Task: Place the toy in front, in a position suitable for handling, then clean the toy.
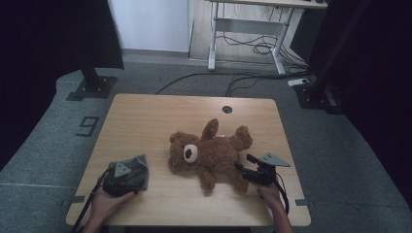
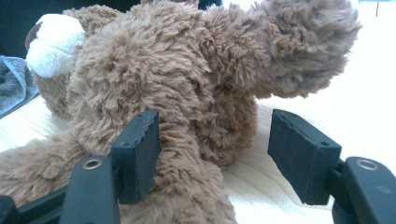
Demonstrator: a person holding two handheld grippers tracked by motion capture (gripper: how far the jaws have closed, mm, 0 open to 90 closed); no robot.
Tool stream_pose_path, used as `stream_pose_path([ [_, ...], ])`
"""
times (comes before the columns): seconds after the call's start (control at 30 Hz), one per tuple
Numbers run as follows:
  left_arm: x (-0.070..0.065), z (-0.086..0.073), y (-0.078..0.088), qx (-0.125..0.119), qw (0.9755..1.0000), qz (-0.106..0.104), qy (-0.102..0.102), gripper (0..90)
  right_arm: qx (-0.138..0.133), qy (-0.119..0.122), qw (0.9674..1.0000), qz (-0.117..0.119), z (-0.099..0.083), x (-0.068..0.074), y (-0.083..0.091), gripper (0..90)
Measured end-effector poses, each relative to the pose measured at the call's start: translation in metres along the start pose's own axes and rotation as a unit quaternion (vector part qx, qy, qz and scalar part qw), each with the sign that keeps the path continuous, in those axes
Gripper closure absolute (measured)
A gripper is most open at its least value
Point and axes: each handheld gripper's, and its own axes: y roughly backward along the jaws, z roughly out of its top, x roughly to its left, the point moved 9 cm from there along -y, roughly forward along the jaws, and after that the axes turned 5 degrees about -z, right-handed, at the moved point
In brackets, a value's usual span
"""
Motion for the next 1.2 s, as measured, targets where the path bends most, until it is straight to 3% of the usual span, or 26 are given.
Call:
stream_pose_path([
  [0.07,0.006,0.000,0.002,-0.008,0.9997,0.021,-0.005,57.0,0.000,0.001,1.0000,-0.001,0.000,0.000,0.000,34.2],
  [0.17,0.007,0.000,0.003,-0.005,0.9993,0.036,-0.013,66.2,-0.002,0.000,1.0000,-0.003,0.000,-0.002,0.000,34.2],
  [0.33,0.008,0.001,0.006,-0.010,0.9993,0.035,-0.011,75.3,-0.004,-0.002,0.9999,-0.010,0.001,-0.004,0.001,34.5],
  [0.5,0.009,0.012,0.020,-0.055,0.9984,0.007,0.005,77.0,-0.007,-0.007,0.9999,-0.010,0.003,-0.006,0.003,34.5],
  [0.57,0.006,0.022,0.029,-0.082,0.9965,-0.014,0.010,77.3,-0.009,-0.015,0.9998,-0.008,0.006,-0.005,0.003,30.4],
  [0.6,0.006,0.022,0.029,-0.082,0.9965,-0.014,0.010,77.5,-0.009,-0.018,0.9998,-0.006,0.008,-0.005,0.002,29.2],
  [0.77,0.003,0.044,0.039,-0.121,0.9919,-0.038,0.010,77.9,-0.004,-0.014,0.9999,0.009,0.013,0.003,0.000,25.9],
  [0.9,-0.003,0.066,0.042,-0.140,0.9882,-0.061,0.008,77.9,0.014,0.002,0.9996,0.025,0.016,0.015,-0.009,21.2],
  [1.03,-0.009,0.087,0.042,-0.156,0.9845,-0.079,0.007,77.7,0.049,0.008,0.9980,0.039,0.013,0.025,-0.031,13.5],
  [1.13,-0.012,0.099,0.041,-0.167,0.9814,-0.094,0.011,77.6,0.064,0.003,0.9965,0.053,0.008,0.028,-0.038,12.7],
  [1.2,-0.014,0.104,0.039,-0.170,0.9810,-0.094,0.010,77.5,0.078,0.005,0.9952,0.058,0.003,0.029,-0.040,14.5],
])
